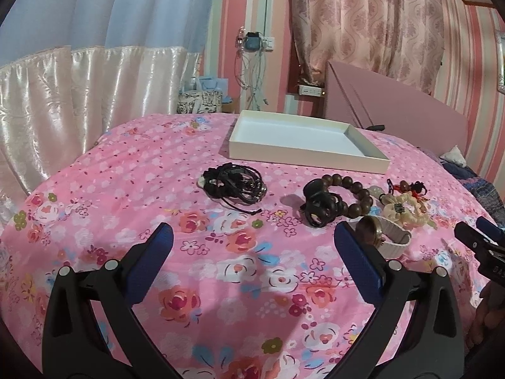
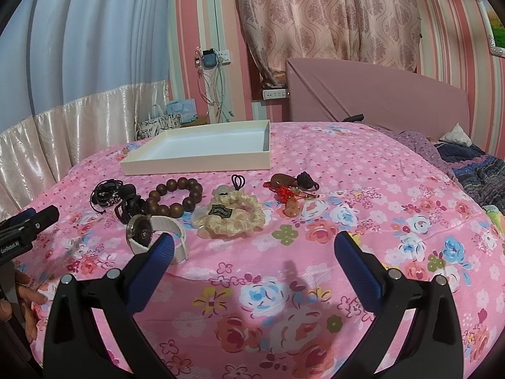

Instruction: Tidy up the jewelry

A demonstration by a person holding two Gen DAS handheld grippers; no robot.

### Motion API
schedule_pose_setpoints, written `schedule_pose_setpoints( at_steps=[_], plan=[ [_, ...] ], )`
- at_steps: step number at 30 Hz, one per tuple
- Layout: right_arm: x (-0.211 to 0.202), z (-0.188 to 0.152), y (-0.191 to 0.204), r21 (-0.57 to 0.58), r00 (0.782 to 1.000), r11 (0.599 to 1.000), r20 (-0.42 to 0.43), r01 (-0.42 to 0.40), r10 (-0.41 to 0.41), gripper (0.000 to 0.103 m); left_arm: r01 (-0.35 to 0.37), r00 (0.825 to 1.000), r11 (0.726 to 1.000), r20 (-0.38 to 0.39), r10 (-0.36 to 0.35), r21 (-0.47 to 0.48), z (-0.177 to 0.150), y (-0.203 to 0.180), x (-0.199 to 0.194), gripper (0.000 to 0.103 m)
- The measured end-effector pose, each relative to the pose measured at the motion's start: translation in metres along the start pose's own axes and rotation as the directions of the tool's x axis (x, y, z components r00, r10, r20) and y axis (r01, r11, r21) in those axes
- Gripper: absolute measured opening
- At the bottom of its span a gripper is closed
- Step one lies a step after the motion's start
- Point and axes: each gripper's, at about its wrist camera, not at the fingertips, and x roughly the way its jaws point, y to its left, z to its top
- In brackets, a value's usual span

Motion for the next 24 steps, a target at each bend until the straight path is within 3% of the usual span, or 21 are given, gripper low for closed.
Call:
schedule_pose_setpoints(
  at_steps=[17,24],
  plan=[
    [0.0,-0.001,-0.002,0.001,1.0,1.0,0.001,0.002,-0.002,0.101,-0.03,0.999,0.999,-0.02,0.03,-0.014,-0.001,0.003,0.001,0.1],
    [-0.001,-0.001,-0.004,-0.001,1.0,1.0,-0.006,0.004,-0.004,0.101,-0.06,0.995,0.997,-0.077,0.057,-0.041,0.0,0.009,0.012,0.1]
  ],
)
